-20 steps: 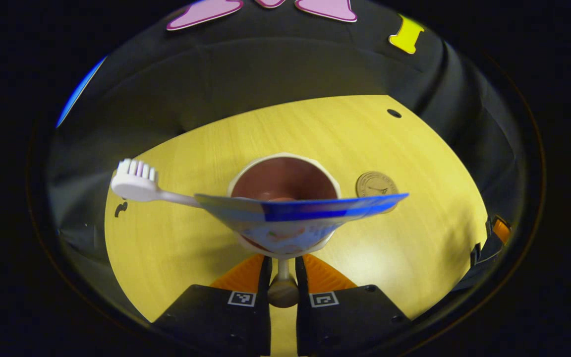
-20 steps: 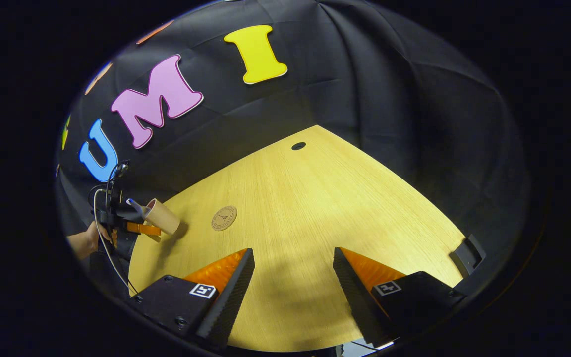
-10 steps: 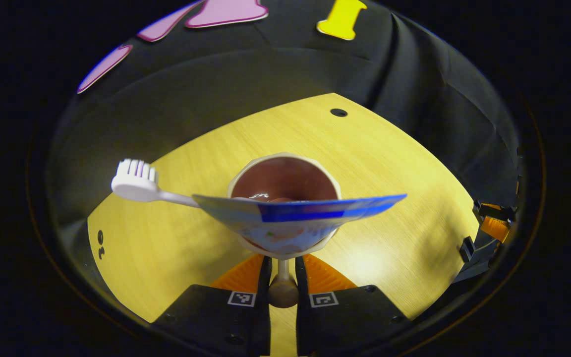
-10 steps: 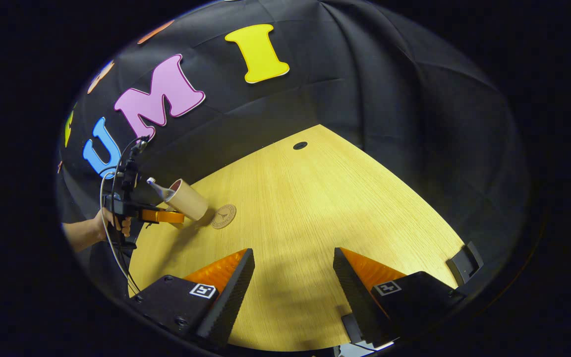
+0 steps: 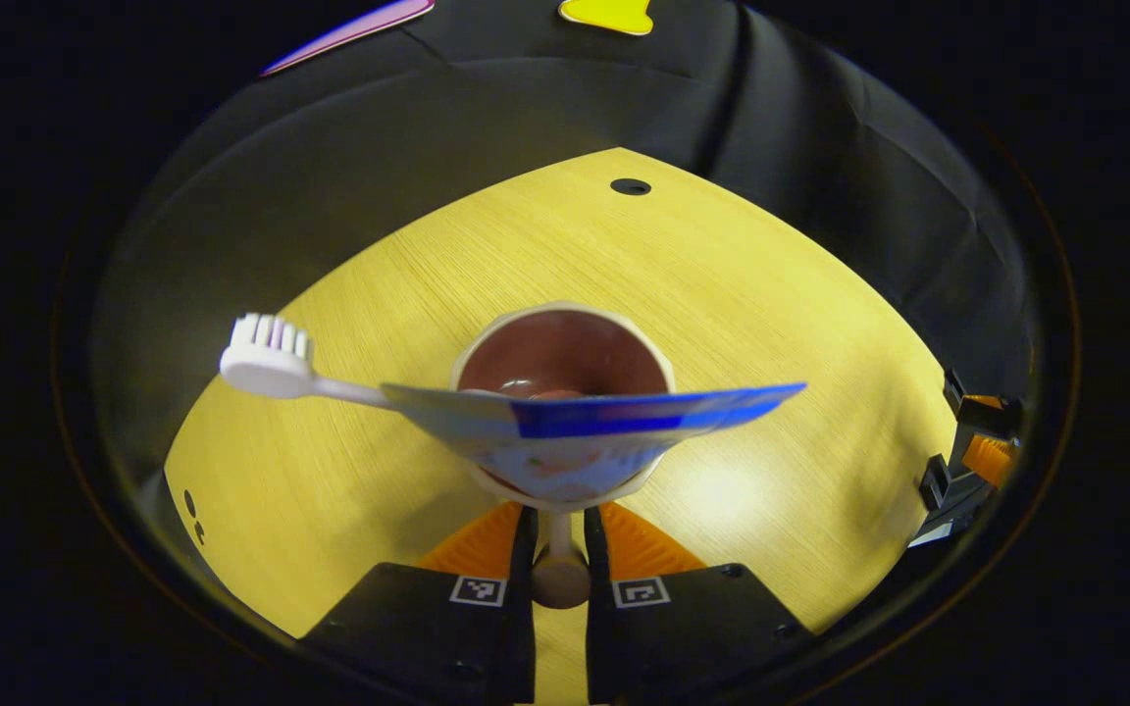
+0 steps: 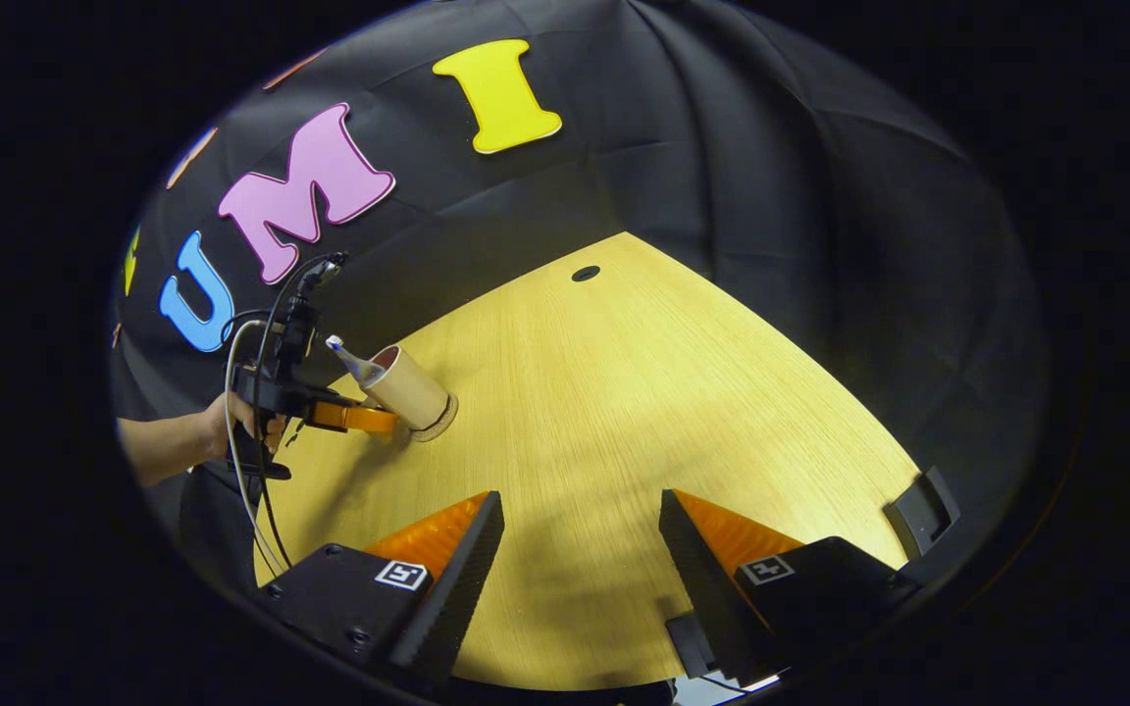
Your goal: Put the toothbrush and toothpaste on the desktop into the cup, then pick up the cup and place it on the coaster on the desktop.
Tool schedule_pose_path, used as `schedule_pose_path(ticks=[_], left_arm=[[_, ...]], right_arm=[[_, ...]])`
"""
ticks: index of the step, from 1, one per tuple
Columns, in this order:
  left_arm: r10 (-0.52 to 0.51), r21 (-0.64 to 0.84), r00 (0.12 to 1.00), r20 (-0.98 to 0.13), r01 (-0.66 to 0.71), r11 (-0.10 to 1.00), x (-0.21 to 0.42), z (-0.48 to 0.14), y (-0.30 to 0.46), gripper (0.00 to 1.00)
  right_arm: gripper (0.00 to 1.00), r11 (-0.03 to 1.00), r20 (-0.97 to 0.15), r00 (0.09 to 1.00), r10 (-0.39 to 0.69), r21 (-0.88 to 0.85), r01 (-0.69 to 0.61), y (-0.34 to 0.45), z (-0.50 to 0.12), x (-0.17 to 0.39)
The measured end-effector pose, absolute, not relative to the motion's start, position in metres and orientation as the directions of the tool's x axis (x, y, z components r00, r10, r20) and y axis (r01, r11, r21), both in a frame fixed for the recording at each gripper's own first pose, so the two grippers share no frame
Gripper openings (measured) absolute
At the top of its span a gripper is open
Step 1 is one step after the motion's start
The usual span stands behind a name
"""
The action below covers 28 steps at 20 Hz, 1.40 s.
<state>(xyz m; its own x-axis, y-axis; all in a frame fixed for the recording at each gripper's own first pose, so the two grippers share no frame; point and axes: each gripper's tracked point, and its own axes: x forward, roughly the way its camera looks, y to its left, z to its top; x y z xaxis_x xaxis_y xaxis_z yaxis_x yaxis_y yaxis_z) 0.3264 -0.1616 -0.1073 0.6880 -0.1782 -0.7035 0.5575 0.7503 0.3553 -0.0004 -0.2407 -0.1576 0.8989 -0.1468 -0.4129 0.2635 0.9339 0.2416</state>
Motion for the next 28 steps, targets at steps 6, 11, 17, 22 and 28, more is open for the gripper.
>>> schedule_pose_path(ticks=[6, 11, 17, 22, 28], left_arm=[[-0.166, 0.356, 0.694, -0.701, 0.541, 0.762, 0.331, -0.108, -0.163, 0.31], [-0.171, 0.364, 0.724, -0.669, 0.519, 0.773, 0.312, -0.090, -0.160, 0.34], [-0.212, 0.306, 0.761, -0.613, 0.476, 0.825, 0.284, -0.067, -0.152, 0.93], [-0.206, 0.304, 0.880, -0.427, 0.354, 0.885, 0.260, -0.016, -0.123, 1.00], [-0.166, 0.176, 0.962, -0.215, 0.205, 0.963, 0.188, 0.027, -0.073, 1.00]], right_arm=[[0.98, 0.939, -0.422, 0.897, -0.129, 0.240, 0.247, -0.238, -0.161, 0.004], [0.98, 0.947, -0.421, 0.901, -0.105, 0.235, 0.220, -0.233, -0.160, 0.008], [0.98, 0.961, -0.420, 0.905, -0.063, 0.220, 0.169, -0.220, -0.158, 0.015], [0.98, 0.974, -0.410, 0.911, -0.043, 0.185, 0.129, -0.213, -0.151, 0.019], [0.98, 0.979, -0.385, 0.923, -0.021, 0.180, 0.097, -0.195, -0.135, 0.034]])
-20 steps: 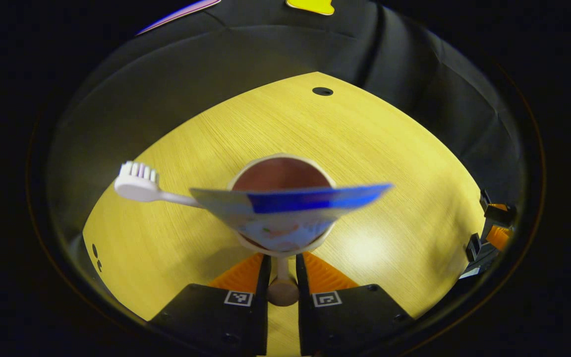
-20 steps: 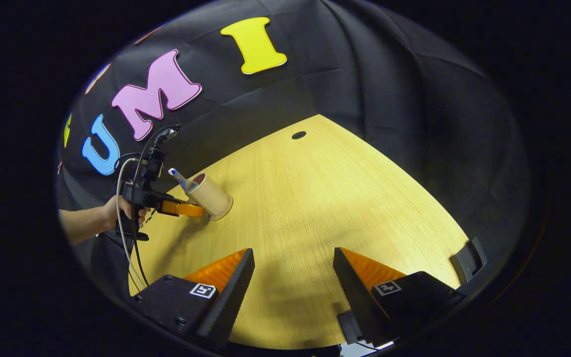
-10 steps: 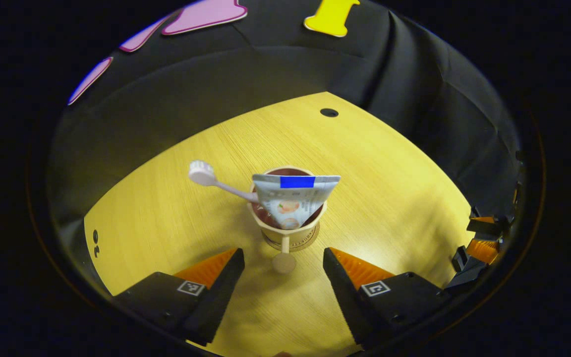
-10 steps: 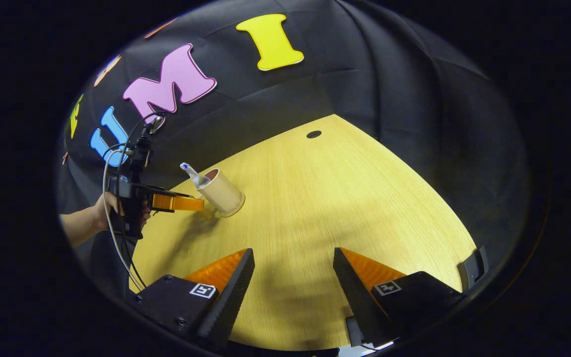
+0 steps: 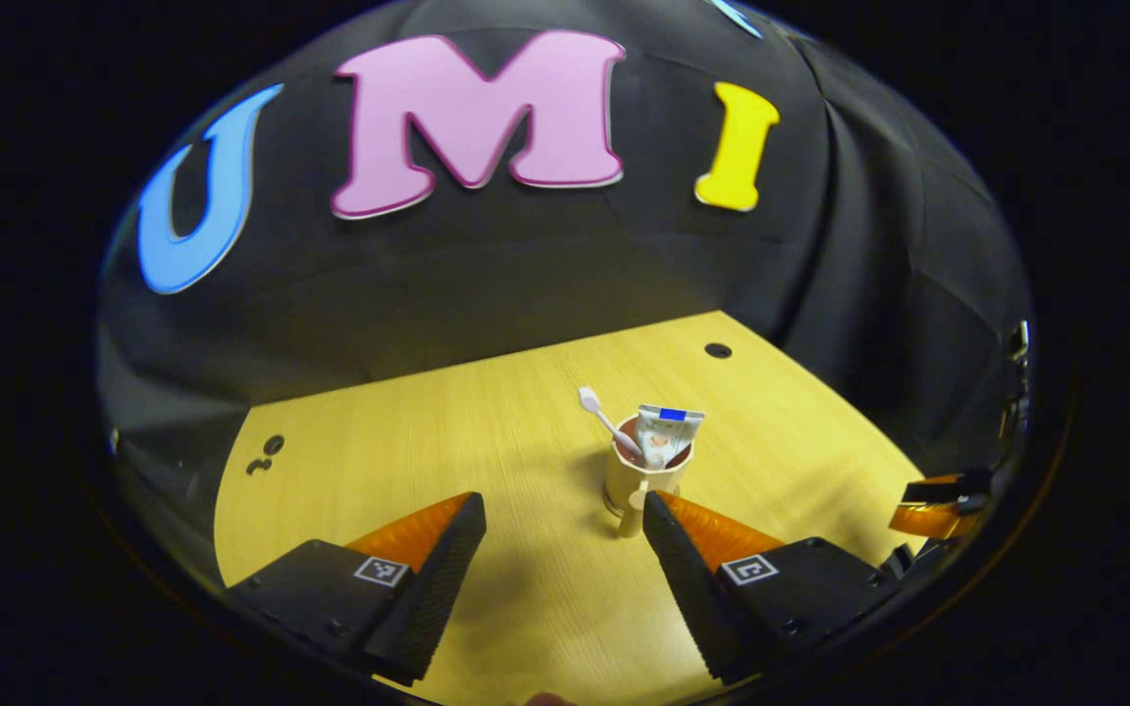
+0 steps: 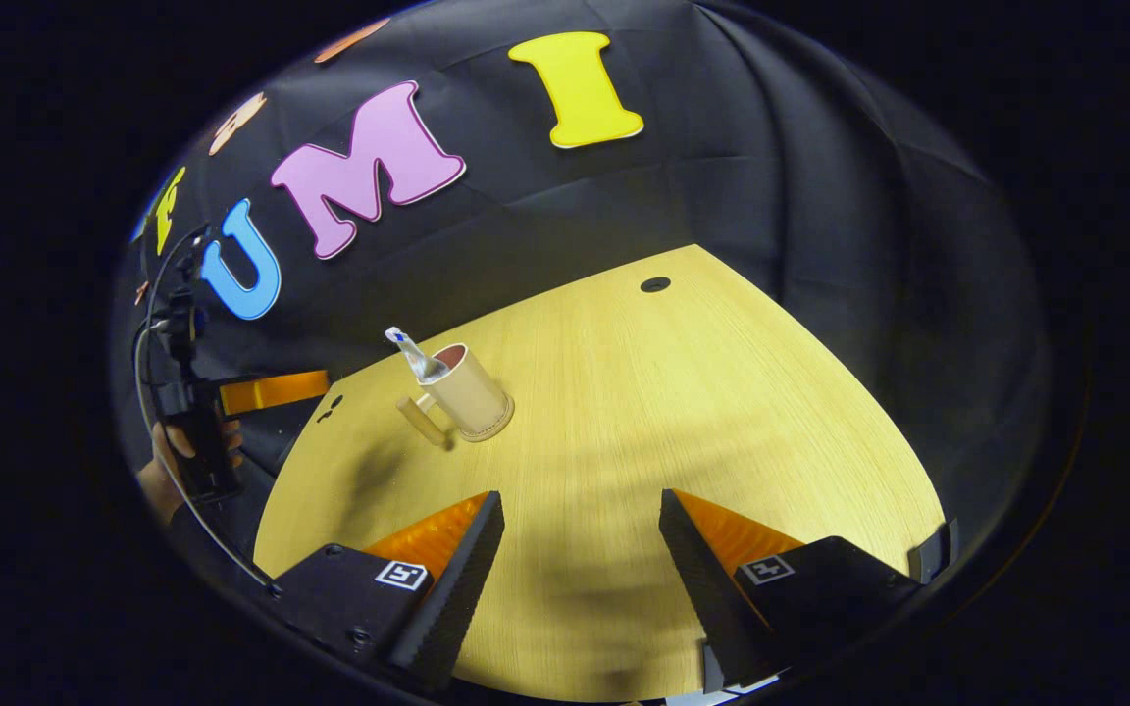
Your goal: Put the toothbrush and toothpaste on the desktop into the cup, then pick up the cup and place it on the coaster on the desktop.
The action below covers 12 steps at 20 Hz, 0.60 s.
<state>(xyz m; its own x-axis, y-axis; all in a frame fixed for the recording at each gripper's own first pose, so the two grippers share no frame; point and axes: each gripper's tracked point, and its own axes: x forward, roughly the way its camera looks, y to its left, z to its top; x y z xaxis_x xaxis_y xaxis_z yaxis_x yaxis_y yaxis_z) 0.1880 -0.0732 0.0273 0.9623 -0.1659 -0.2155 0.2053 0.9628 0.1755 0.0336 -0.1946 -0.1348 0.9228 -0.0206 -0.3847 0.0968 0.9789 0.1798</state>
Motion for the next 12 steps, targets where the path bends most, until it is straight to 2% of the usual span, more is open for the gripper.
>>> schedule_pose_path(ticks=[5, 12], left_arm=[[-0.088, -0.010, 0.989, -0.122, 0.087, 0.996, 0.130, 0.021, -0.012, 1.00], [0.050, -0.222, 0.999, 0.000, -0.049, 0.974, 0.051, 0.013, 0.069, 0.98]], right_arm=[[0.98, 0.985, -0.370, 0.929, -0.004, 0.161, 0.069, -0.167, -0.120, 0.033], [0.98, 0.986, -0.301, 0.953, -0.026, 0.147, 0.073, -0.115, -0.089, 0.005]])
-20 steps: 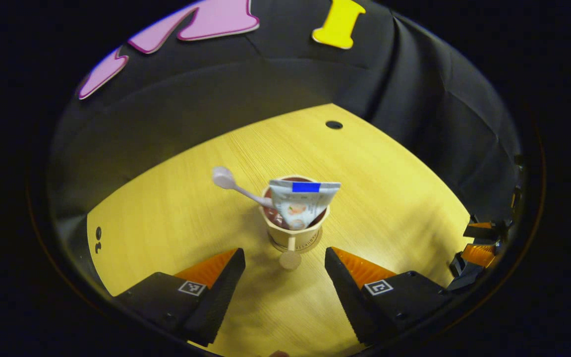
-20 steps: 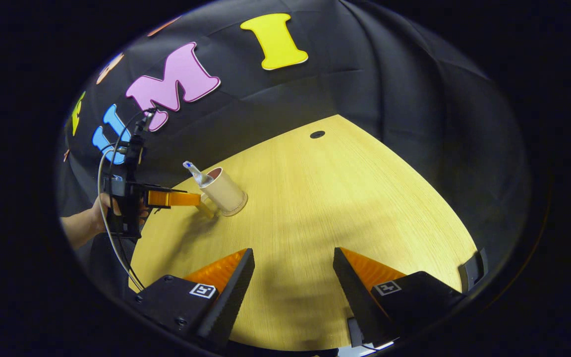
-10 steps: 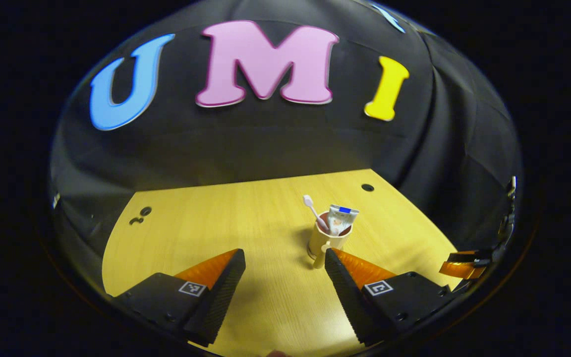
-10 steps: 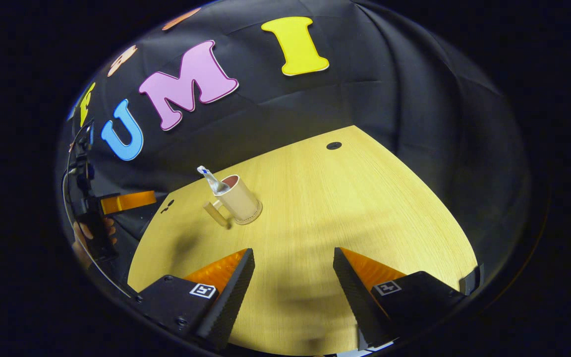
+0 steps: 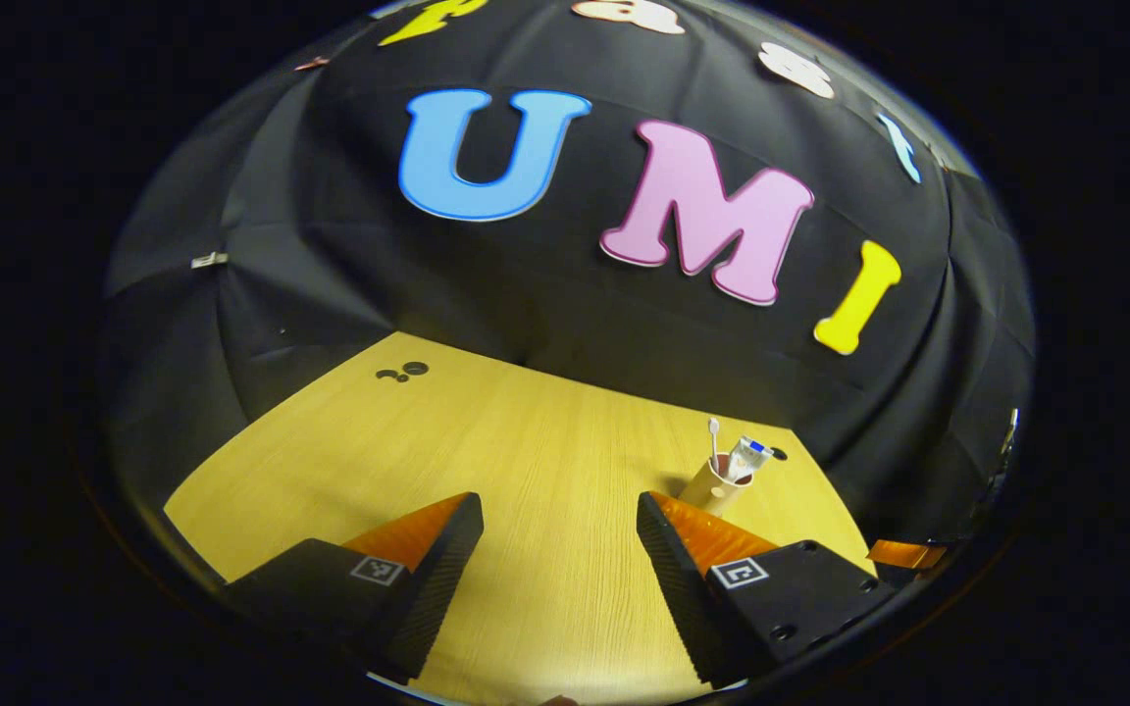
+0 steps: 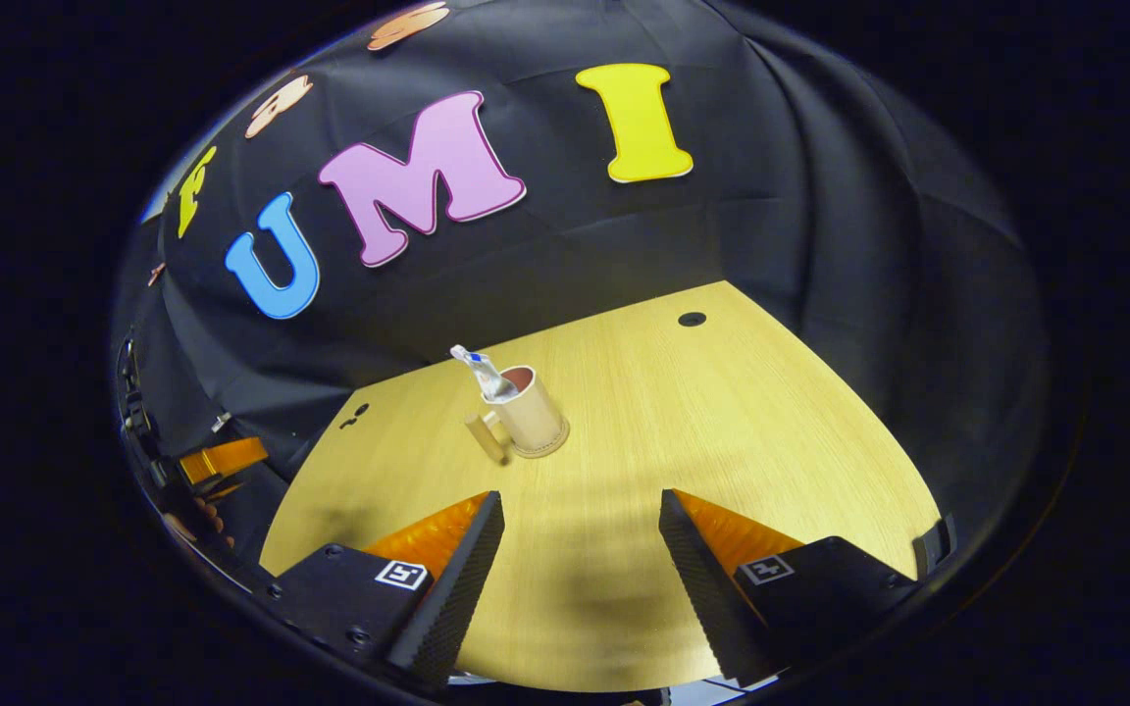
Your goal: Put the toothbrush and toothpaste on the desktop into the cup, then pick up the cup and place it on the coaster on the desktop.
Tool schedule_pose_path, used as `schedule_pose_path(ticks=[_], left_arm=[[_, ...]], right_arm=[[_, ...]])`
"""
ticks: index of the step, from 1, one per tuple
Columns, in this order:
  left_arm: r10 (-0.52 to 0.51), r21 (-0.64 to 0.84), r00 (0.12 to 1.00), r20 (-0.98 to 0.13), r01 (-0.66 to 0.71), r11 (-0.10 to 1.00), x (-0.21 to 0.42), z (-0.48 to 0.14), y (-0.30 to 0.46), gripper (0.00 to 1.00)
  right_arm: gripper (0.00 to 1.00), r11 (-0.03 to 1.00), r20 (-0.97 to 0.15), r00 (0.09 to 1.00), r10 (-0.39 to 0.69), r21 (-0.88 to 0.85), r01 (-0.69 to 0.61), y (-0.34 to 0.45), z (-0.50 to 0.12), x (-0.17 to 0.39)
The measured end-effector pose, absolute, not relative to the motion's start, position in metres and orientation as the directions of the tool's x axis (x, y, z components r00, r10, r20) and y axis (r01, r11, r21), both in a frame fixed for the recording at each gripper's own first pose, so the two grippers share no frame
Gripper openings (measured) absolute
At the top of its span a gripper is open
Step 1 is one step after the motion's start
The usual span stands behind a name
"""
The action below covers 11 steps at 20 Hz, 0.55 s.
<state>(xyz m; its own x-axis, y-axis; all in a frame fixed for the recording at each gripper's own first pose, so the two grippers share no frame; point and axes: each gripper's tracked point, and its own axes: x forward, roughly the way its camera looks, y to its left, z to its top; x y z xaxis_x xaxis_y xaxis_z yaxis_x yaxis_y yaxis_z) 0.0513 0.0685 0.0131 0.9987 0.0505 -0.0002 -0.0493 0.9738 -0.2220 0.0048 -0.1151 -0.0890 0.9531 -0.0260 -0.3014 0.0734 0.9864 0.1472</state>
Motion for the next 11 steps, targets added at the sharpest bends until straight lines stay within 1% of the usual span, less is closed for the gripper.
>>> schedule_pose_path(ticks=[4, 5, 6, 11], left_arm=[[0.154, -0.249, 0.987, 0.052, -0.137, 0.959, 0.017, 0.002, 0.093, 0.97], [0.155, -0.249, 0.986, 0.064, -0.135, 0.959, 0.009, 0.002, 0.096, 0.92], [0.144, -0.246, 0.987, 0.067, -0.124, 0.961, 0.001, 0.000, 0.096, 0.97], [0.114, -0.208, 0.987, 0.116, -0.088, 0.974, -0.029, 0.007, 0.109, 0.98]], right_arm=[[0.98, 0.994, -0.291, 0.957, -0.014, 0.099, 0.045, -0.083, -0.081, -0.012], [0.98, 0.996, -0.287, 0.958, -0.010, 0.083, 0.035, -0.076, -0.078, -0.015], [0.98, 0.997, -0.280, 0.960, -0.004, 0.071, 0.025, -0.069, -0.076, -0.017], [0.98, 0.998, -0.203, 0.979, 0.021, 0.058, -0.010, -0.036, -0.051, -0.029]])
